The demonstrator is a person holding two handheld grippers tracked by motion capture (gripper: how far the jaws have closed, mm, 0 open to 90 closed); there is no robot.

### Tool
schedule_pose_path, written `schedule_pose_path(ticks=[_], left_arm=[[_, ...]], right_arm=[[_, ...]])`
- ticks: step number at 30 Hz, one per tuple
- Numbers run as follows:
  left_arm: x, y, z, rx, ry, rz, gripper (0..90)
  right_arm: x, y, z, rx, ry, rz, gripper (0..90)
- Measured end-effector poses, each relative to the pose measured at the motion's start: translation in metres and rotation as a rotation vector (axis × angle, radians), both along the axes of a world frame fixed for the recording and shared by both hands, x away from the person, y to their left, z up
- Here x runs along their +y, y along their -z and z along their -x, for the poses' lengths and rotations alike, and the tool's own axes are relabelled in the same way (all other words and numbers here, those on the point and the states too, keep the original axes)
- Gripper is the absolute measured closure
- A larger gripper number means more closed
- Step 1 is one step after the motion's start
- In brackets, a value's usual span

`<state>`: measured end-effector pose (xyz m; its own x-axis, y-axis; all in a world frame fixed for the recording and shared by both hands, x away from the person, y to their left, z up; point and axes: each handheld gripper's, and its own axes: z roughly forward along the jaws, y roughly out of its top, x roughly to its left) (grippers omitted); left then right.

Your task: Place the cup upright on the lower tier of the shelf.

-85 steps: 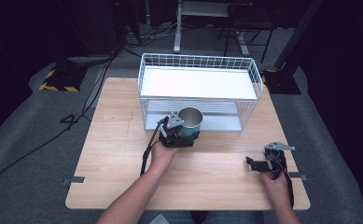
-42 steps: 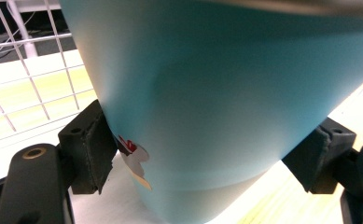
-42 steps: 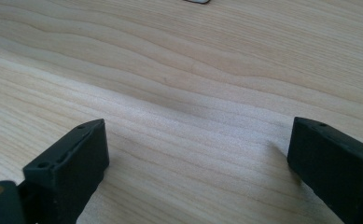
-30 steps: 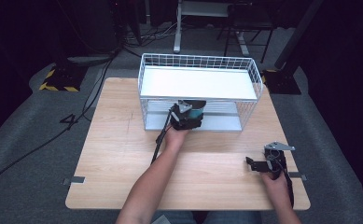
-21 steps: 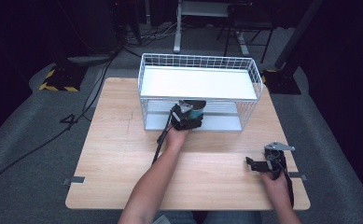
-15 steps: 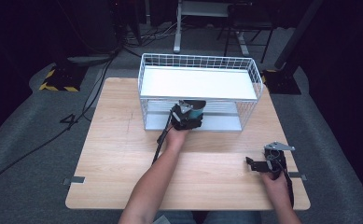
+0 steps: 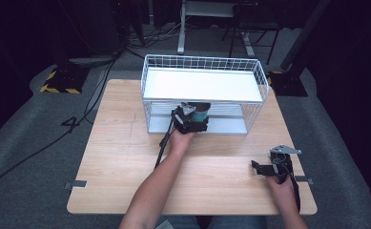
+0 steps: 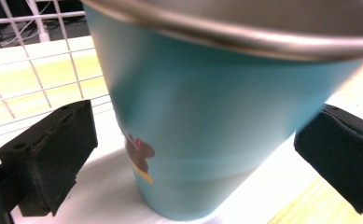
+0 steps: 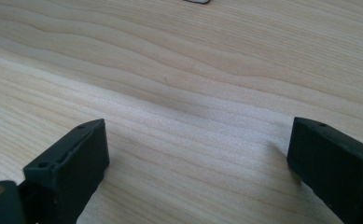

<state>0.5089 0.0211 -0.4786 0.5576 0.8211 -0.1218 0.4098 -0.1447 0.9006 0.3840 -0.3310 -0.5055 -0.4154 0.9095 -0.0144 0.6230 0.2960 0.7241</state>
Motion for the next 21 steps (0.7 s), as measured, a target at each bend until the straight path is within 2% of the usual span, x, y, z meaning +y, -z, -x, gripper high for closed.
schedule_pose_path(ticks=[1,2,3,4,9,12,17,21], left_arm=[[0.002,-0.001,0.002,-0.009,0.012,-0.009,0.0],[0.003,-0.001,0.003,-0.001,0.032,0.006,0.0],[0.005,-0.002,0.005,-0.017,0.043,-0.002,0.0],[0.005,-0.003,0.010,0.000,-0.008,0.018,0.0],[0.014,-0.009,0.026,0.009,-0.003,0.001,0.0],[0.020,-0.014,0.037,-0.003,0.004,-0.004,0.1],[0.029,-0.021,0.052,-0.004,0.019,0.001,0.2],[0.036,-0.029,0.065,0.013,0.026,0.005,4.2]], right_arm=[[0.000,0.000,0.000,0.001,0.000,0.000,5.6],[0.000,0.000,0.000,0.001,0.001,0.000,5.6],[0.000,0.000,0.000,0.001,-0.001,0.000,5.6],[0.000,0.000,0.000,0.000,0.000,0.000,5.6],[0.000,0.000,0.000,0.000,-0.001,0.000,5.6],[0.000,0.000,0.000,0.000,-0.001,0.000,5.6],[0.000,0.000,0.000,0.001,0.000,-0.001,5.6],[0.000,0.000,0.000,0.001,0.000,-0.001,5.6]])
